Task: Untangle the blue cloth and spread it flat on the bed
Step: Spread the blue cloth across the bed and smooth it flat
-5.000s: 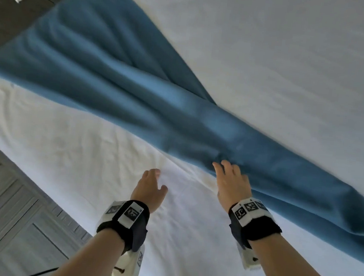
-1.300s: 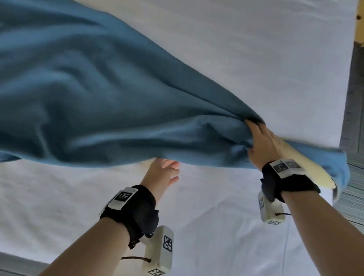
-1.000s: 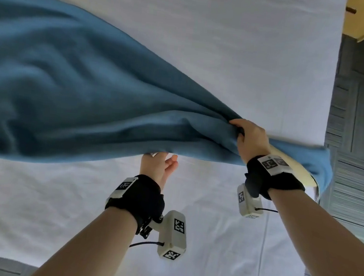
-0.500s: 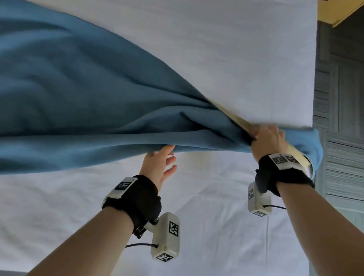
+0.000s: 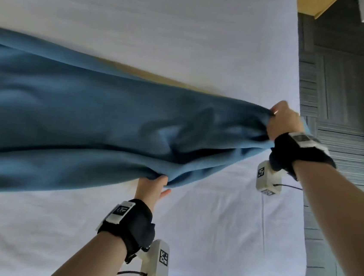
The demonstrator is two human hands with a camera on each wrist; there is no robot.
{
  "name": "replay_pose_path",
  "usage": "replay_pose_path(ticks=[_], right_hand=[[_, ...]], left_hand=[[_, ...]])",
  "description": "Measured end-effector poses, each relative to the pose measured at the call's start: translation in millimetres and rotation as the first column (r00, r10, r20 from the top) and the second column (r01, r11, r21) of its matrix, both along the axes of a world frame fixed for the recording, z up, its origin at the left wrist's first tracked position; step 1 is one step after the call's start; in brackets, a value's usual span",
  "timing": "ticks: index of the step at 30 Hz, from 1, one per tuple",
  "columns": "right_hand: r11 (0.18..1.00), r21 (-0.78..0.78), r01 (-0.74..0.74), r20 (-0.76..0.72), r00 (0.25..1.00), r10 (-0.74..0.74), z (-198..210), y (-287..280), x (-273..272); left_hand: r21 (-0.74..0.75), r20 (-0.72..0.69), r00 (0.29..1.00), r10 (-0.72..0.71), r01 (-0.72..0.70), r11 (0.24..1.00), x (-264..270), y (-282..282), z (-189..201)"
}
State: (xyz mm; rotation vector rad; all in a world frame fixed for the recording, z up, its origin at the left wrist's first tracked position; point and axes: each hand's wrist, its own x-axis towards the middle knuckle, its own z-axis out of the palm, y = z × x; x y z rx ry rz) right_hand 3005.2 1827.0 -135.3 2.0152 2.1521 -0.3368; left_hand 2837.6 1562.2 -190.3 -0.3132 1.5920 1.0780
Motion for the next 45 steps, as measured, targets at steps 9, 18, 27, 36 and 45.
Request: replay_pose_path(ticks=[9, 18, 27, 36, 45], right_hand=[[0.973, -0.029, -0.229, 0.003, 0.973, 0.229, -56, -25, 77], [0.809, -0.059, -0.585, 0.091, 0.804, 0.588, -76, 18, 158], [0.843, -0.034, -0.537, -0.040, 0.843, 0.536, -25, 107, 150], [0.881, -0.397, -0.258, -0.047, 0.964, 0.261, -68, 100, 180], [0.937, -0.261, -0.233, -0.270, 0.949, 0.161, -84, 100, 205]], left_hand=[[0.132, 0.135, 0.986, 0.100, -0.118, 0.984, 51, 40, -7], [0.099, -0.142, 0.978, 0.153, -0.140, 0.985, 171, 114, -11], [0.158, 0.030, 0.996, -0.085, 0.079, 0.984, 242, 132, 11], [0.099, 0.027, 0.999, -0.024, 0.021, 0.995, 211, 152, -1], [0.185, 0.100, 0.993, -0.066, 0.047, 0.982, 225, 177, -4]])
